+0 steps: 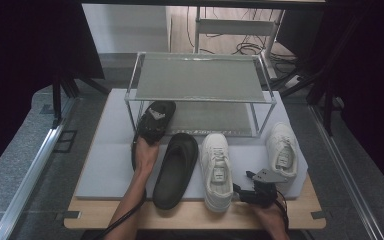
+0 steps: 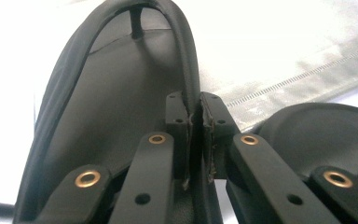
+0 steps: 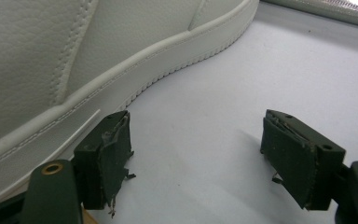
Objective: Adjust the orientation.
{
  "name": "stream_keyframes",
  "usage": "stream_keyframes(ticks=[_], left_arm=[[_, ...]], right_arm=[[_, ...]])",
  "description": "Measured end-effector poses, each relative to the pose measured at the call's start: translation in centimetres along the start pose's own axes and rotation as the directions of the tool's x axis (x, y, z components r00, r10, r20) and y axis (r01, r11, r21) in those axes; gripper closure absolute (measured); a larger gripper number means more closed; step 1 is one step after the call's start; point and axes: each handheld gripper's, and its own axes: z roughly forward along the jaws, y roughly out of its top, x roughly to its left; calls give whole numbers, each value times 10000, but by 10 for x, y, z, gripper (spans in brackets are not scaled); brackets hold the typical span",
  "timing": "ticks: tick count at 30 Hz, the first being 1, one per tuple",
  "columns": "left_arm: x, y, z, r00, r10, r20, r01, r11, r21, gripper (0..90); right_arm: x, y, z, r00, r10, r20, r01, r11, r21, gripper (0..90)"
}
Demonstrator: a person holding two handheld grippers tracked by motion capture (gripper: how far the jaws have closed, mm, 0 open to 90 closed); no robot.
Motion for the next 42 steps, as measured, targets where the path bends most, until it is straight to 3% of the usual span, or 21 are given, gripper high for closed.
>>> stream_keyframes(ticks=[4, 9, 17, 21, 27, 31, 35, 42], left_arm=[[-1, 3, -4, 9996, 268, 26, -268, 9996, 85, 735], [4, -2, -26, 9990, 150, 410, -137, 9994, -315, 683], [23, -30, -69, 9924, -239, 1208, 328, 9969, -721, 620], [30, -50, -88, 9886, -316, 1474, 442, 9955, -833, 674], [36, -80, -107, 9896, -338, 1397, 454, 9957, -803, 827], [41, -98, -113, 9888, -558, 1385, 651, 9959, -634, 890], [41, -108, -108, 9871, -639, 1465, 702, 9968, -383, 895], [34, -106, -93, 9919, -495, 1172, 538, 9980, -333, 866]], right_arm=[[0, 0, 0, 10000, -9, -3, 9, 10000, -3, 243], [0, 0, 0, 10000, 9, 0, -9, 10000, 7, 243], [0, 0, 0, 10000, -11, 15, 11, 10000, 39, 243], [0, 0, 0, 10000, -17, 20, 17, 10000, 41, 242], [1, 0, 0, 10000, -23, 24, 23, 10000, 45, 243], [1, 0, 0, 10000, -26, 27, 26, 10000, 44, 242], [1, 0, 0, 10000, -33, 31, 33, 10000, 43, 243], [1, 0, 0, 10000, -36, 39, 36, 10000, 41, 242]])
